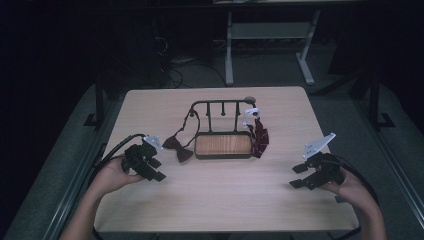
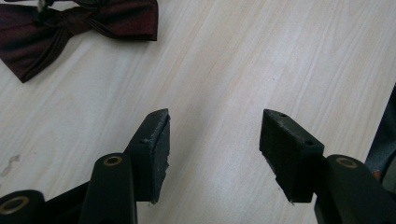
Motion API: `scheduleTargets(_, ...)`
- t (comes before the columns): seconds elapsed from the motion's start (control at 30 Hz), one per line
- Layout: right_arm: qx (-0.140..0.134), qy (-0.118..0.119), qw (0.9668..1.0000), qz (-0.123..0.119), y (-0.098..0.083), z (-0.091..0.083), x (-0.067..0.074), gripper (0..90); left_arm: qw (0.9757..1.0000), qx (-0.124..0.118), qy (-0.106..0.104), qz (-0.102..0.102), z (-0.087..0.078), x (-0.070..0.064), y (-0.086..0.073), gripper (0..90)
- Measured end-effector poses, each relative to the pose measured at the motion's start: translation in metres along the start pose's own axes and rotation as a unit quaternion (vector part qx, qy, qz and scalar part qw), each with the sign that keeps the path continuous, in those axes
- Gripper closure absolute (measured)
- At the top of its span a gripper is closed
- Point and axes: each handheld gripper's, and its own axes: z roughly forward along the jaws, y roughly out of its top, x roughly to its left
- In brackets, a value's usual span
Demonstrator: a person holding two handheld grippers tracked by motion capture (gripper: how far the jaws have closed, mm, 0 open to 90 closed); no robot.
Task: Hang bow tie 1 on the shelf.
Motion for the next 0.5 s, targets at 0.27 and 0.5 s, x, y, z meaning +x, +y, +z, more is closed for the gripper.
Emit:
scheduleTargets(0.27, 0.002, 0.002, 1.0, 0.004, -0.002, 0.002, -0.001, 38.9, 0.9999, -0.007, 0.009, -0.001, 0.005, -0.006, -0.006, 40.8)
scheduleTargets(0.5, 0.002, 0.003, 1.0, 0.006, -0.002, 0.003, -0.001, 38.9, 0.9998, -0.015, 0.011, -0.006, 0.007, -0.008, -0.013, 38.8)
